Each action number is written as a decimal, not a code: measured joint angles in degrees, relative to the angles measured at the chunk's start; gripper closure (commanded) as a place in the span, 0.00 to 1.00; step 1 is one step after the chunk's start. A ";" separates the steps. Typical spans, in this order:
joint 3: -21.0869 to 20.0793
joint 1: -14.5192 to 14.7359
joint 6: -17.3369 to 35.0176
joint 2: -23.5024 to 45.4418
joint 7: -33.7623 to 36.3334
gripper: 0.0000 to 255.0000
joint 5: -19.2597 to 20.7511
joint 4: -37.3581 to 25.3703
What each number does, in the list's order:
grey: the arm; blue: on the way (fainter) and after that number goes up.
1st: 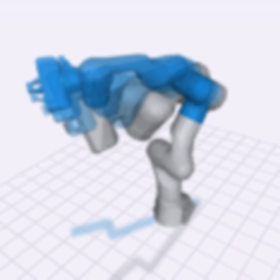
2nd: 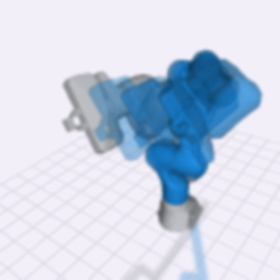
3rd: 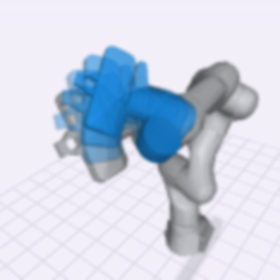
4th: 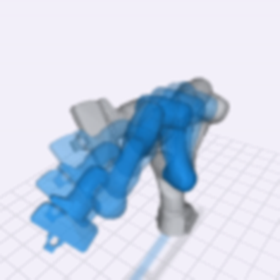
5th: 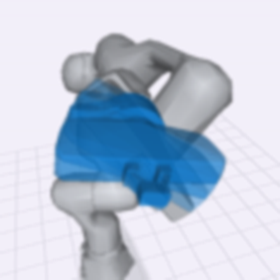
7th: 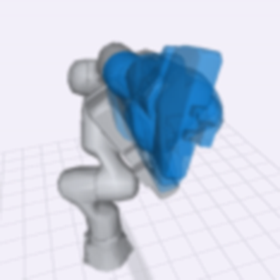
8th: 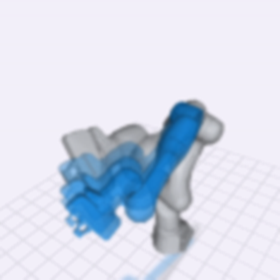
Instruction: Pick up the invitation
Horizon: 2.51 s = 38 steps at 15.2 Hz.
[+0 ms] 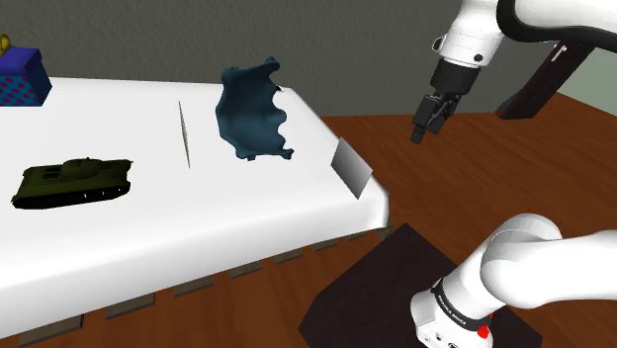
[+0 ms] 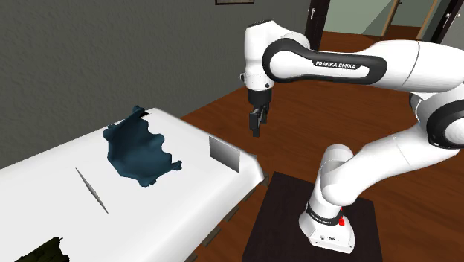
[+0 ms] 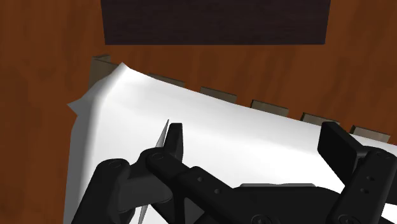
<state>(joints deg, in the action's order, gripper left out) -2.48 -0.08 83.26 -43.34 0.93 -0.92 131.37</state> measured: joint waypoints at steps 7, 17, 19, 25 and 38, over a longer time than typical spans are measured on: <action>2.44 -1.48 7.00 6.61 -2.16 0.00 1.99 2.75; 6.79 -4.26 19.69 24.22 -5.68 0.00 4.90 2.25; 7.70 -4.86 22.39 28.23 -6.47 0.00 5.34 1.79; 8.68 -5.51 26.87 34.11 -7.26 0.00 5.66 1.42; 8.71 -5.48 30.71 36.03 -7.04 1.00 5.59 3.32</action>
<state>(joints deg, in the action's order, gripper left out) 6.23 -5.56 113.97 -7.31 -6.11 4.68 134.69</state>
